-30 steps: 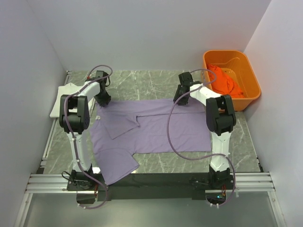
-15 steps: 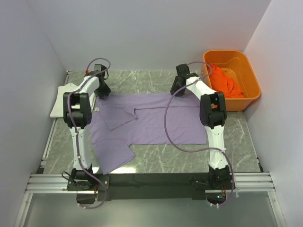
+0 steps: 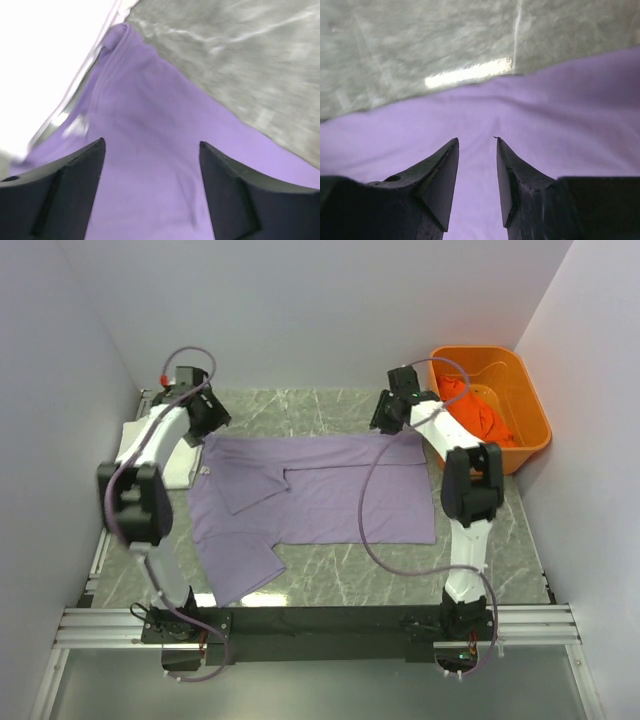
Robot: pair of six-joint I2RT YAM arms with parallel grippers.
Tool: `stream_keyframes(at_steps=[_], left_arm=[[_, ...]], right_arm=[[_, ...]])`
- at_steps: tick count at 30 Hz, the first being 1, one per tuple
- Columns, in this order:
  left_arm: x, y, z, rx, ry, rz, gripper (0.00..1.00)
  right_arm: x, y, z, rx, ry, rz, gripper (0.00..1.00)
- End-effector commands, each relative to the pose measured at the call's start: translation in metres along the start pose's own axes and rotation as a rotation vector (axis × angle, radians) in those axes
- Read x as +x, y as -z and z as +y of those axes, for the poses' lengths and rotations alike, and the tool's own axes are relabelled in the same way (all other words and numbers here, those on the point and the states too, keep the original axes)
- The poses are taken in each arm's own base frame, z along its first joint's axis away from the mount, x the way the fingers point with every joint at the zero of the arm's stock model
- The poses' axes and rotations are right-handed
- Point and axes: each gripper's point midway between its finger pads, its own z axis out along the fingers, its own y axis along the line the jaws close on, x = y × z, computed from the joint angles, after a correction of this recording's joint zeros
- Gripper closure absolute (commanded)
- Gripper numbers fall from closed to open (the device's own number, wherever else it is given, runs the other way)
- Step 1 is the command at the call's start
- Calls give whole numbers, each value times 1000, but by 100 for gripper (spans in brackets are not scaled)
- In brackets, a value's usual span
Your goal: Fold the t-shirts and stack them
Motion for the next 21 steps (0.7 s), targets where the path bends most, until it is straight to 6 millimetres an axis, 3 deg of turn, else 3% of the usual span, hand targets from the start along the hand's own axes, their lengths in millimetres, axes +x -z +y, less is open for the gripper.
stream_keyframes(at_steps=[1, 3, 4, 5, 10, 12, 13, 14, 16, 21], left_arm=[[-13, 83, 10, 52, 44, -118, 18], [4, 94, 32, 7, 49, -109, 10], [12, 98, 42, -7, 51, -105, 9], [32, 104, 59, -27, 57, -87, 6], [104, 111, 123, -122, 92, -11, 8], [120, 110, 135, -136, 111, 8, 10], [127, 109, 139, -137, 119, 15, 12], [139, 106, 148, -150, 138, 30, 15], [152, 100, 158, -167, 156, 40, 19], [159, 85, 175, -252, 188, 32, 34]], right_arm=[[-31, 79, 17, -84, 15, -159, 56], [-20, 92, 10, -76, 5, -162, 55], [-3, 91, -2, -51, 0, -137, 54], [-2, 108, -2, -62, -4, -156, 52], [45, 141, -22, -55, -8, -129, 50], [60, 149, -28, -53, 6, -121, 49], [79, 146, -38, -35, 12, -89, 49], [82, 157, -39, -49, 17, -109, 49], [105, 164, -50, -49, 27, -97, 49], [149, 161, -78, -13, 33, -39, 50]])
